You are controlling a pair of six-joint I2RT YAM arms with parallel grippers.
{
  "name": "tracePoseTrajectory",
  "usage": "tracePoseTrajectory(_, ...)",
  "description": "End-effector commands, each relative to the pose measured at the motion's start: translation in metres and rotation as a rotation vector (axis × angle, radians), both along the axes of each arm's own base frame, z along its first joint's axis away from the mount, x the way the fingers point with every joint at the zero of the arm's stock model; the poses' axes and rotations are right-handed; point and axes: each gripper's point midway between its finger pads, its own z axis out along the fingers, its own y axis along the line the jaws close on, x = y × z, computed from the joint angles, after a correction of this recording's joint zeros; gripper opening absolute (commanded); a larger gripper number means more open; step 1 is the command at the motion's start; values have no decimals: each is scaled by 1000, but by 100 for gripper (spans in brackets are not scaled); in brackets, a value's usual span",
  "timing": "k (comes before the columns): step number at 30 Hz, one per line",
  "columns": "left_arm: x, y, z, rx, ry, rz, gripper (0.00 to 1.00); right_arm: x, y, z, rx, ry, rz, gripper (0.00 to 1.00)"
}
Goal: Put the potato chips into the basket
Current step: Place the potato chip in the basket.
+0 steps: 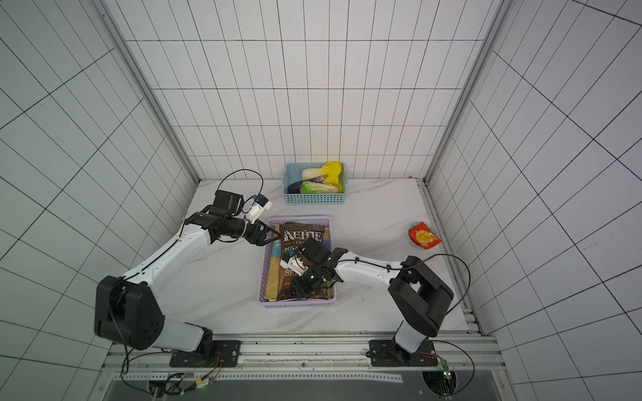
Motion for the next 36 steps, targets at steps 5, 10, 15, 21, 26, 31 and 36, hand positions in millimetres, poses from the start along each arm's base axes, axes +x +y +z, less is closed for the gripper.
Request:
tracePoseTrajectory(5, 8, 1, 7, -2, -20, 13, 75, 20, -5, 23, 9, -169, -41, 26)
tracePoseTrajectory(10, 7, 2, 8, -5, -21, 13, 75, 13, -17, 30, 16, -169, -47, 26)
tracePoseTrajectory(15, 6, 1, 10, -11, -23, 7, 75, 7, -35, 45, 50, -211, -68, 29)
tracePoseTrajectory(21, 6, 1, 14, -13, -28, 5, 75, -4, -59, 32, 10, -194, -93, 28)
tracePoseTrajectory(26, 4, 3, 20, -14, -57, 9, 75, -7, -70, 18, 8, -191, -130, 30)
tracePoseTrajectory(31, 5, 3, 28, -18, -81, 12, 75, -8, -69, -10, -53, -153, -123, 30)
tracePoseTrajectory(36, 9, 4, 27, -13, -82, 26, 75, 1, -59, -19, -80, -158, -117, 30)
